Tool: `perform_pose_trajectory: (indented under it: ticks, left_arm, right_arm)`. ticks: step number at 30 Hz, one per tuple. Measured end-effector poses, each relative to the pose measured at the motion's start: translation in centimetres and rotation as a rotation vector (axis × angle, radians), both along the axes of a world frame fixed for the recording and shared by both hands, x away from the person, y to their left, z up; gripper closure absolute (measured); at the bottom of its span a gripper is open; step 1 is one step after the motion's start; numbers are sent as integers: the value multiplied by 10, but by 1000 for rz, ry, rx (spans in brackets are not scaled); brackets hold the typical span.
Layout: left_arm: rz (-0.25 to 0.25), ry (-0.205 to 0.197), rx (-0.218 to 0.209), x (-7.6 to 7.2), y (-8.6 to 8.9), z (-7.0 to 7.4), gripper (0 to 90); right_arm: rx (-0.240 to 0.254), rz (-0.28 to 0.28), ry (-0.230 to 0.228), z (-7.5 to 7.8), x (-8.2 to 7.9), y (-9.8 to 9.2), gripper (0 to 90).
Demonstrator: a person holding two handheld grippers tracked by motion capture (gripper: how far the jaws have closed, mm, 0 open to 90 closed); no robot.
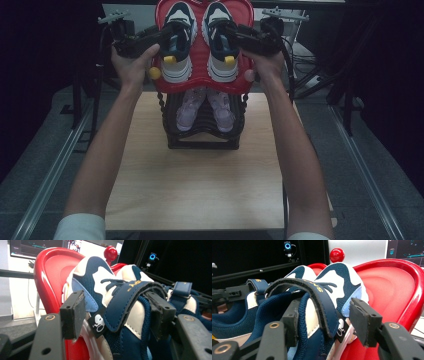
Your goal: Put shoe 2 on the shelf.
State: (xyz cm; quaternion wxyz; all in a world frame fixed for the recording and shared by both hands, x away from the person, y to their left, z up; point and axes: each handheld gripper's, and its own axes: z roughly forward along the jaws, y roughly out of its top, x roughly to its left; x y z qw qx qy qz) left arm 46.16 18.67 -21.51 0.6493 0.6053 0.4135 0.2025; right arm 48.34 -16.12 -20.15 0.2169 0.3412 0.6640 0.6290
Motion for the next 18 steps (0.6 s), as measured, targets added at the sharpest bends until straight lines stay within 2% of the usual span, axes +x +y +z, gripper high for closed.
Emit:
perform_pose_trajectory:
  ticks: [2,5,9,12,18]
  left_arm:
    - [-7,4,0,0,2,0,364]
    - [-18,9,-5,-2,4,1,363]
    - [-26,8,-33,-5,11,2,365]
    - [-29,13,-29,-8,14,3,365]
    - [-33,13,-54,-17,19,4,375]
  right_arm:
    - [22,3,3,0,0,-1,413]
    - [70,37,8,0,0,-5,387]
    - [80,57,8,-2,0,-7,372]
    - [81,55,7,-3,-1,-8,371]
    - [98,60,-2,-4,-8,-14,381]
